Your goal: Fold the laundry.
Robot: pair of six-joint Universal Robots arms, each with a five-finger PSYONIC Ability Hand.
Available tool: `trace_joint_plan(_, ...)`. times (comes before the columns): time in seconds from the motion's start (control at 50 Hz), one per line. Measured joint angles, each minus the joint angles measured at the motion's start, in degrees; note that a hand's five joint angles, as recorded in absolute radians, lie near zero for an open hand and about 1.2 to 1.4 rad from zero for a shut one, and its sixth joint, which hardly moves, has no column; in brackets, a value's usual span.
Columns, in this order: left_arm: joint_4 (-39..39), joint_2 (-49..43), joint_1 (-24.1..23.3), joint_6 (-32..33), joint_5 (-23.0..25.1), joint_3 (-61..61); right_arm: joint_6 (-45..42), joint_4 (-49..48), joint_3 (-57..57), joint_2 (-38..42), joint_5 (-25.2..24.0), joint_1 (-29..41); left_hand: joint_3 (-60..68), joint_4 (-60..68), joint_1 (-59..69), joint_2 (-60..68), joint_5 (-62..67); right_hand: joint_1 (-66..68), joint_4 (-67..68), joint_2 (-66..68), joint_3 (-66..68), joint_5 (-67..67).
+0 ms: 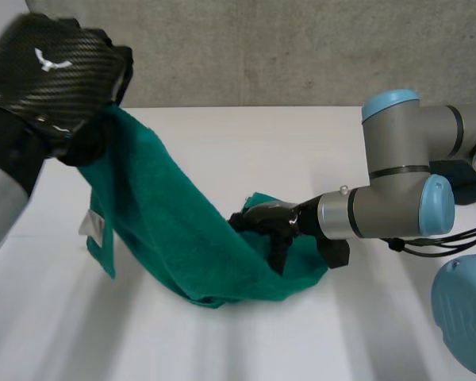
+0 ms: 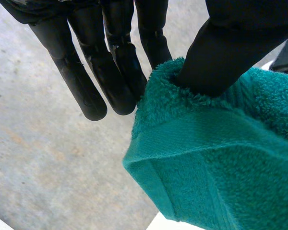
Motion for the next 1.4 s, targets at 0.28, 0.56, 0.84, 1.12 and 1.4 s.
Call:
trace_joint_plan(0.28, 8.4, -16.3, 0.4, 4.3, -1.8, 7.1, -3.3, 8.5, -3.8, 1.5, -2.0, -0.2, 0.0, 0.1, 0.0, 0.0, 0.0, 44.7, 52.7, 53.8, 53.5, 51.5)
trace_joint_plan(0.56, 13.4, -18.6, -0.8, 3.8, -5.2, 18.5, 10.3, -7.0, -12.7, -7.9, 4.4, -3.1, 0.0, 0.1, 0.0, 0.0, 0.0, 44.9, 54.6, 54.6, 55.7, 53.4)
trace_joint_plan(0.84, 13.8, -7.3, -6.2, 3.4, -5.8, 9.3, -0.9, -5.2, -0.9, -9.2, 5.8, -4.6, 0.0, 0.1, 0.0, 0.0, 0.0, -0.2, -0.2, -0.2, 0.0, 0.0)
trace_joint_plan(1.12, 13.6, -6.5, -5.6, 3.8, -5.3, 6.8, -10.6, 9.2, 4.9, -3.9, 3.5, -5.1, 0.0, 0.1, 0.0, 0.0, 0.0, -0.2, -0.2, -0.2, 0.0, 0.0)
trace_joint_plan(1.4, 14.4, -14.1, -3.2, 3.7, -5.3, 9.5, 2.5, -12.3, -0.7, -5.1, 13.6, -5.3, 0.0, 0.1, 0.0, 0.0, 0.0, 44.2, 54.6, 54.7, 55.7, 52.5)
